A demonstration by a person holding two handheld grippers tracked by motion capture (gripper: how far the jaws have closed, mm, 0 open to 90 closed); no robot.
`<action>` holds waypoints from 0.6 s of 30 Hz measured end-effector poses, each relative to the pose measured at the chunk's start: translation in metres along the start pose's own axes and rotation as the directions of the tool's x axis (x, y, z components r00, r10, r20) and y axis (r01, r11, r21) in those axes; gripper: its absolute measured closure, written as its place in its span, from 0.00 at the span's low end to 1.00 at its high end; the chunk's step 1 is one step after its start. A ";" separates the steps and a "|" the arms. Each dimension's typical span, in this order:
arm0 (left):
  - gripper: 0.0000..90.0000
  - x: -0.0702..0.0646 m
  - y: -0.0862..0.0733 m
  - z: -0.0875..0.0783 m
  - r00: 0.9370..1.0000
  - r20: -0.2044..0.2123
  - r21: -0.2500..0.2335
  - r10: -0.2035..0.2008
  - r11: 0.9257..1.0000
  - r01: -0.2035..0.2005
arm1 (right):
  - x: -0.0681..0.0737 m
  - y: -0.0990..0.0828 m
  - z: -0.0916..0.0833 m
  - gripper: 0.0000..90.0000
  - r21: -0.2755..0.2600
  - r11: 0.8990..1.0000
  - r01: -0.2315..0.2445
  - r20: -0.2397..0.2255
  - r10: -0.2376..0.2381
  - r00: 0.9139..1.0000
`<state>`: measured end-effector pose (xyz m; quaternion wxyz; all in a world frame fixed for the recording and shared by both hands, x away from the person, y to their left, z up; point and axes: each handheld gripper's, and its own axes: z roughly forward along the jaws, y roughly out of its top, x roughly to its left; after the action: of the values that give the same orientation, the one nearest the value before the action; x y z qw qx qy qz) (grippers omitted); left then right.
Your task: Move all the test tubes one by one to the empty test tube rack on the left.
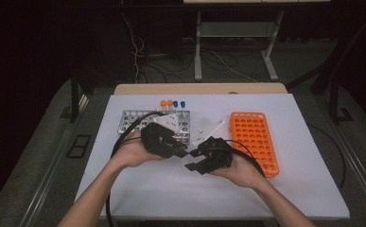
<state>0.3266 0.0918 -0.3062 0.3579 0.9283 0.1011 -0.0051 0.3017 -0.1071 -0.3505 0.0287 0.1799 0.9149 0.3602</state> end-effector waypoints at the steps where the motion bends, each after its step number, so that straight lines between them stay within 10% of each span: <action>1: 0.83 0.002 -0.001 -0.002 1.000 -0.006 0.000 0.000 1.000 0.000 | -0.001 -0.002 -0.003 0.50 -0.011 1.000 -0.004 0.004 0.004 1.000; 13: 0.82 0.029 -0.009 -0.030 0.992 -0.105 -0.015 -0.074 0.997 0.073 | -0.009 -0.029 -0.038 0.01 -0.104 0.987 -0.122 0.055 0.128 0.990; 18: 0.82 0.039 -0.012 -0.040 0.985 -0.143 -0.022 -0.091 0.996 0.089 | -0.012 -0.047 -0.049 0.00 -0.137 0.977 -0.164 0.080 0.176 0.981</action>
<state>0.3600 0.1340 -0.2872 0.3561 0.9179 0.1687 0.0465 0.2894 -0.1742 -0.3468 0.0512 0.2715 0.8686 0.4113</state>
